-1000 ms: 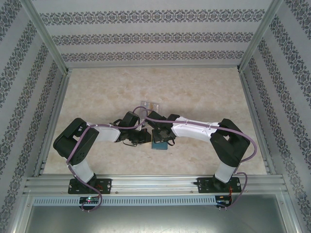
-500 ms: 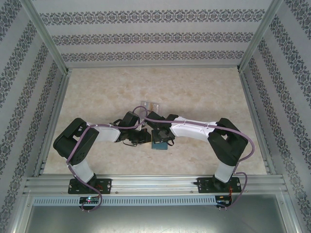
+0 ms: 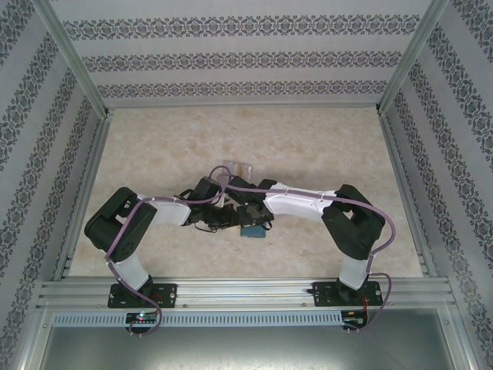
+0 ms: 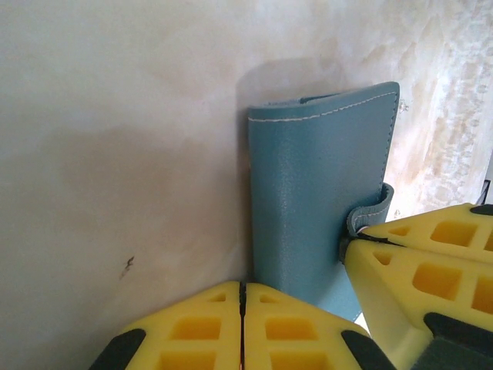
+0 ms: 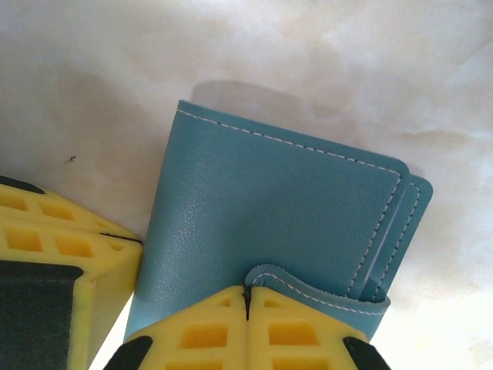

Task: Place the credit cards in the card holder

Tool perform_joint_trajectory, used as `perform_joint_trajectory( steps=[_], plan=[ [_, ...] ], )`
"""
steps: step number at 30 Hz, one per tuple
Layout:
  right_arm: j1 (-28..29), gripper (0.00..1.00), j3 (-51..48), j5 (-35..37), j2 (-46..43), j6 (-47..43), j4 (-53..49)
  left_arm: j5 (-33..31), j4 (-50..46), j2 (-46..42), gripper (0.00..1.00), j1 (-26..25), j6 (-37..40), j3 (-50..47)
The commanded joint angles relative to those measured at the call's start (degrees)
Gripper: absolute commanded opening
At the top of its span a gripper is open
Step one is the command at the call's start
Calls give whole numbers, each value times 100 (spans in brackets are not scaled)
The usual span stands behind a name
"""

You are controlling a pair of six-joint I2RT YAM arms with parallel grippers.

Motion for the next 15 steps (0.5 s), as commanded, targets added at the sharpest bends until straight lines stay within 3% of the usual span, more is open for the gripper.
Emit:
perform_joint_trajectory(
  steps=[1, 13, 15],
  plan=[
    [22, 0, -207, -300, 514, -17, 11, 89, 179, 53, 9, -23, 30, -2],
    [-547, 0, -638, -1292, 162, -218, 568, -16, 160, -305, 11, -23, 116, -74],
    [-558, 6, -623, -1304, -150, -299, 588, -96, -97, -494, 13, -16, 204, -20]
  ],
)
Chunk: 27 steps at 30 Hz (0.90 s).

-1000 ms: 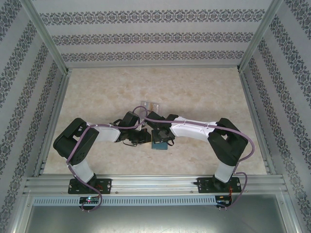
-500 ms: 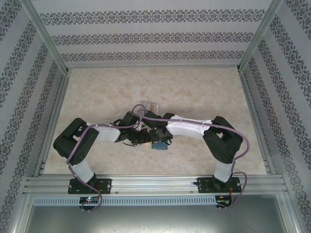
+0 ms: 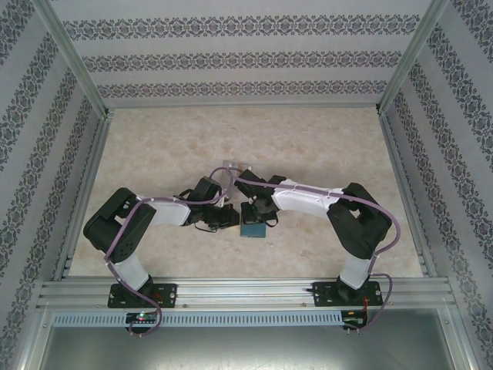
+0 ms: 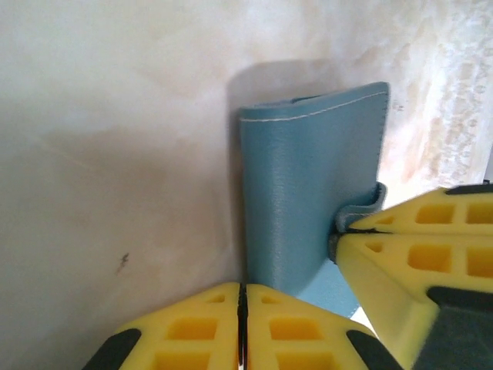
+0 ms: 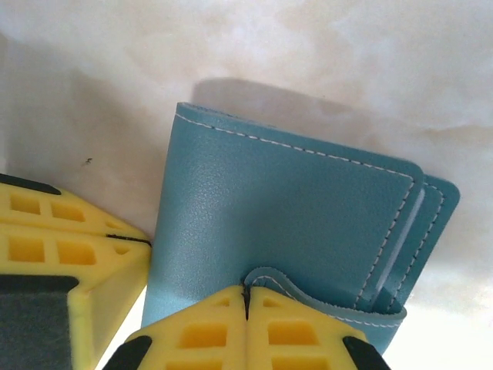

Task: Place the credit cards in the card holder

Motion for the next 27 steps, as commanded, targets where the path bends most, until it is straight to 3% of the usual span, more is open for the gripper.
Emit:
perform_joint_trajectory(
  steps=[1, 5, 11, 13, 16, 18, 19, 21, 24, 27],
  plan=[
    [-47, 9, -261, -257, -97, -211, 151, -100, -244, -475, 15, -15, 228, 32],
    [-60, 23, -184, -12, -806, -268, 2, -342, -687, -860, 17, 51, 334, 120],
    [-164, 34, -378, 651, -2067, -390, -116, -762, -1379, -1605, 27, 230, 453, 246],
    [-191, 38, -587, 1085, -2761, -614, 1, -1018, -1673, -2006, 34, 336, 474, 247],
    [-200, 55, -874, 2044, -3863, -1063, 158, -1486, -2151, -2693, 53, 488, 541, 268],
    [-216, 78, -1076, 2701, -4525, -1341, 286, -2058, -2607, -3172, 64, 539, 646, 362],
    [-231, 97, -1204, 2983, -4872, -1524, 423, -2428, -2869, -3429, 75, 557, 733, 432],
    [-296, 98, -1439, 3429, -5412, -1846, 701, -3203, -3390, -3836, 100, 550, 988, 609],
    [-513, 98, -1878, 4283, -6016, -2148, 1108, -4565, -4035, -4179, 100, 470, 1246, 829],
    [-956, 98, -2760, 4983, -6408, -3261, 2008, -5622, -4084, -4363, 100, 466, 1541, 759]
  ],
)
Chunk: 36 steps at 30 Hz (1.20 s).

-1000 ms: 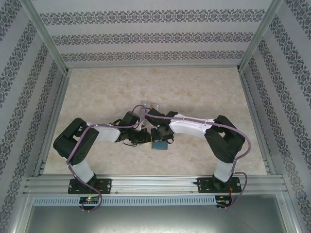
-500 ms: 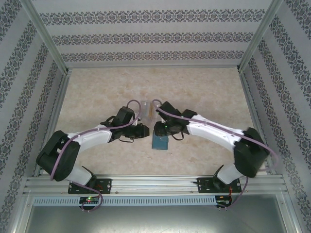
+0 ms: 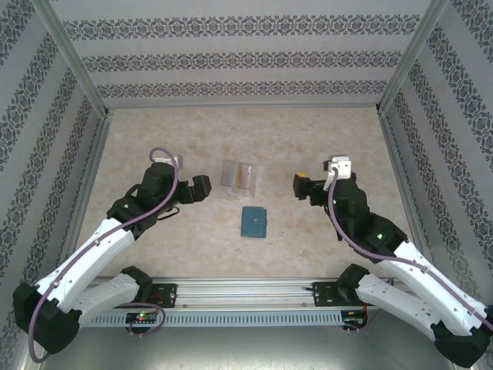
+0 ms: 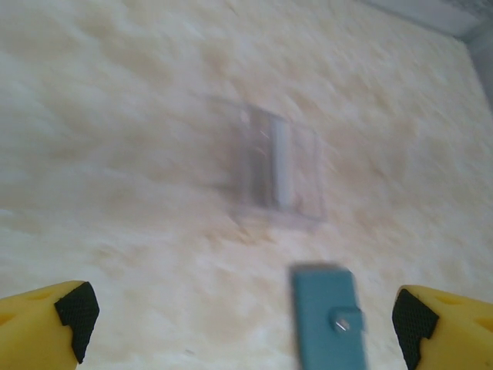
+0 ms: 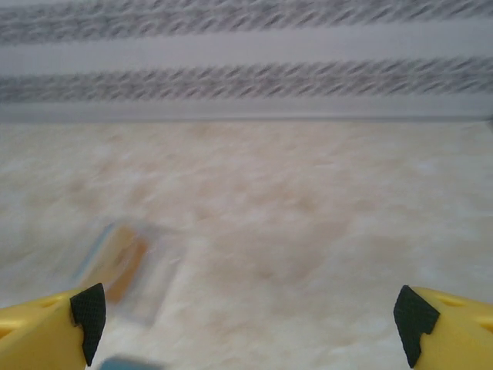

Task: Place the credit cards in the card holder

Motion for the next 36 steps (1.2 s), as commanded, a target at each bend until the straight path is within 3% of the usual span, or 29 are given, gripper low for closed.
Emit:
perform_joint_trajectory(
  steps=[1, 5, 7, 9, 11, 16, 21, 25, 28, 29, 31, 34, 36],
  plan=[
    [-543, 98, -1042, 1116, -275, -1374, 1174, -1897, -576, -127, 100, -12, 623, -135],
    [-2155, 98, -1918, -554, -459, -976, 1946, -2907, 875, -440, 100, -11, 1237, -1091],
    [-3180, 98, -2341, -1568, -189, -1018, 2682, -3154, 2217, -434, 99, -4, 2178, -1732],
    [-3903, 98, -2805, -2175, 137, -910, 3457, -2746, 3261, -264, 99, 6, 3488, -2247],
    [-4251, 98, -3023, -2619, 554, -861, 4163, -2641, 4107, 58, 99, 187, 3621, -2599],
    [-4256, 98, -3065, -2755, 2135, -928, 5543, -1277, 5713, 654, 99, 1189, 3551, -3130],
    [-4126, 98, -3003, -2675, 2990, -1178, 6815, -509, 6830, 1605, 99, 2106, 2894, -3240],
    [-4045, 98, -2557, -2778, 3906, -1212, 7122, -58, 6320, 2137, 99, 2303, 2983, -2650],
    [-3869, 98, -2422, -2629, 4758, -1353, 7680, -192, 6333, 2357, 99, 2363, 3203, -2497],
    [-3828, 98, -2421, -2621, 4855, -1409, 7830, -196, 6515, 2444, 99, 2406, 3241, -2500],
    [-3758, 98, -2204, -2487, 4612, -1460, 7160, -64, 6932, 2786, 99, 2540, 3296, -2489],
    [-3740, 98, -2236, -2464, 4689, -1489, 7376, 159, 7575, 3614, 99, 2774, 3137, -2433],
    [-3748, 98, -2204, -2437, 4712, -1454, 7325, 213, 7321, 3486, 99, 2775, 3142, -2413]
  ],
)
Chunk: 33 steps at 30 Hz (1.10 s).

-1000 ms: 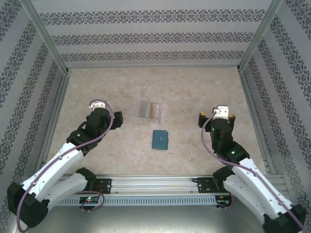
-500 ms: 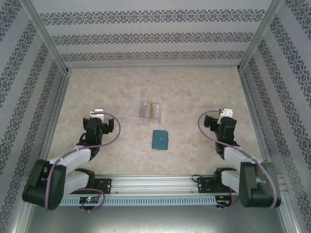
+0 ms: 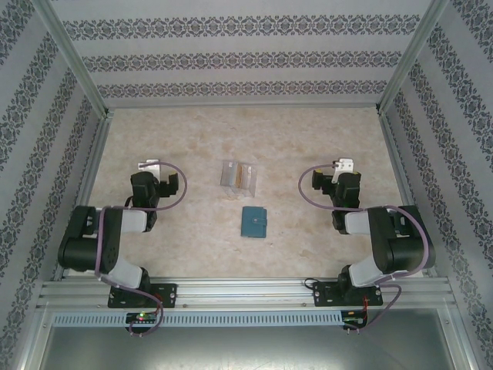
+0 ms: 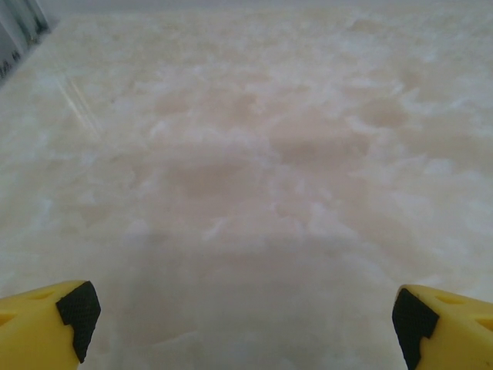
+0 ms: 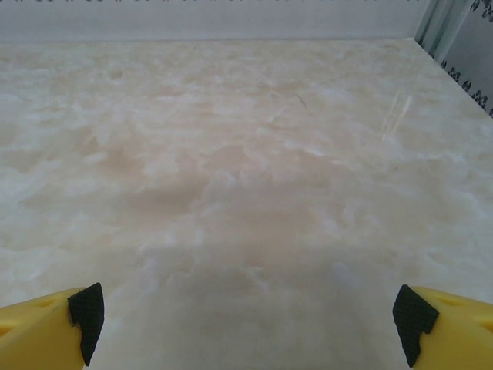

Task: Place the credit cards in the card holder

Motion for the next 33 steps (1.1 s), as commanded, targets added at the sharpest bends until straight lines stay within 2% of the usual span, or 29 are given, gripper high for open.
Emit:
perform_joint_trajectory(
  steps=[1, 3, 17, 22, 33],
  plan=[
    [6, 98, 143, 120, -8, -58, 241, 245, 501, 77, 99, 71, 22, 14],
    [-8, 98, 163, 97, -44, -52, 138, 92, 481, 70, 99, 62, -26, 7],
    [46, 98, 160, 90, -50, -128, 147, 84, 460, 66, 99, 45, -6, 24],
    [-40, 98, 203, -235, -29, -129, 68, 75, 461, 66, 99, 36, 2, 22],
    [-54, 98, 188, -277, -46, -128, 84, 65, 466, 59, 99, 27, 2, 24]
  ],
)
